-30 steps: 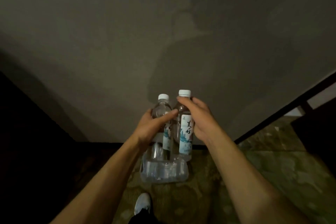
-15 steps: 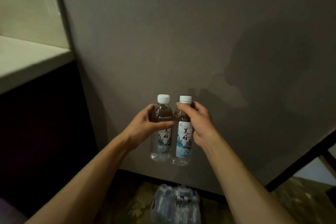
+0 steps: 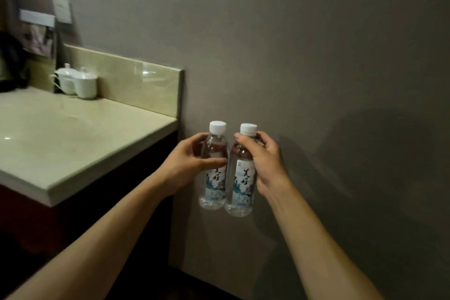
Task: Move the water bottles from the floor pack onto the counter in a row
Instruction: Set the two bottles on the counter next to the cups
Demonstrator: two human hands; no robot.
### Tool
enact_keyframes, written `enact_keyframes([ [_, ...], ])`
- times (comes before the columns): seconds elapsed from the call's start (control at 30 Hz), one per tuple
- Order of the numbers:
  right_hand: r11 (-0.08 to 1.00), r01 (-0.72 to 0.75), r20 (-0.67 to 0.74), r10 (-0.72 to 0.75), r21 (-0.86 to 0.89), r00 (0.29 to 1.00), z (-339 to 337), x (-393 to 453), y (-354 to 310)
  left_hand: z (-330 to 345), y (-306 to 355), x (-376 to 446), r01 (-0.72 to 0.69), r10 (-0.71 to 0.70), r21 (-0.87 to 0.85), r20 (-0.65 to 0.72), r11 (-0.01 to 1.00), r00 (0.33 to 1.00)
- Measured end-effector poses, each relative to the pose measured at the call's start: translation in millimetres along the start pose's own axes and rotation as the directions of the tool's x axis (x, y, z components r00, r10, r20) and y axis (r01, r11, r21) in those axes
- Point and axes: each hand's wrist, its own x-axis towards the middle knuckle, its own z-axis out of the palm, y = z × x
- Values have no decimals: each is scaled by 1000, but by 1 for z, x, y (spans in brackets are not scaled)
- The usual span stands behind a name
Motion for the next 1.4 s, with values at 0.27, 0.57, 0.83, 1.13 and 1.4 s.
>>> enact_keyframes([
  [0.27,997,69,36,-70,26,997,126,12,-2,-123,28,-11,-49,51,34,-76,998,996],
  [0.57,995,98,85,-95,-22,992,224,37,12,-219,30,-5,-4,15,57,-208,998,978],
  [0.83,995,93,108,-89,-34,990,284,91,49,-284,3,37,14,7,76,-275,997,961],
  [1.13,994,100,78,-96,-51,992,342,181,95,-353,-36,115,8,35,141,-303,990,952],
  [1.4,990,93,45,-89,-106,995,389,231,135,-406,-76,162,3,41,146,-296,989,954],
])
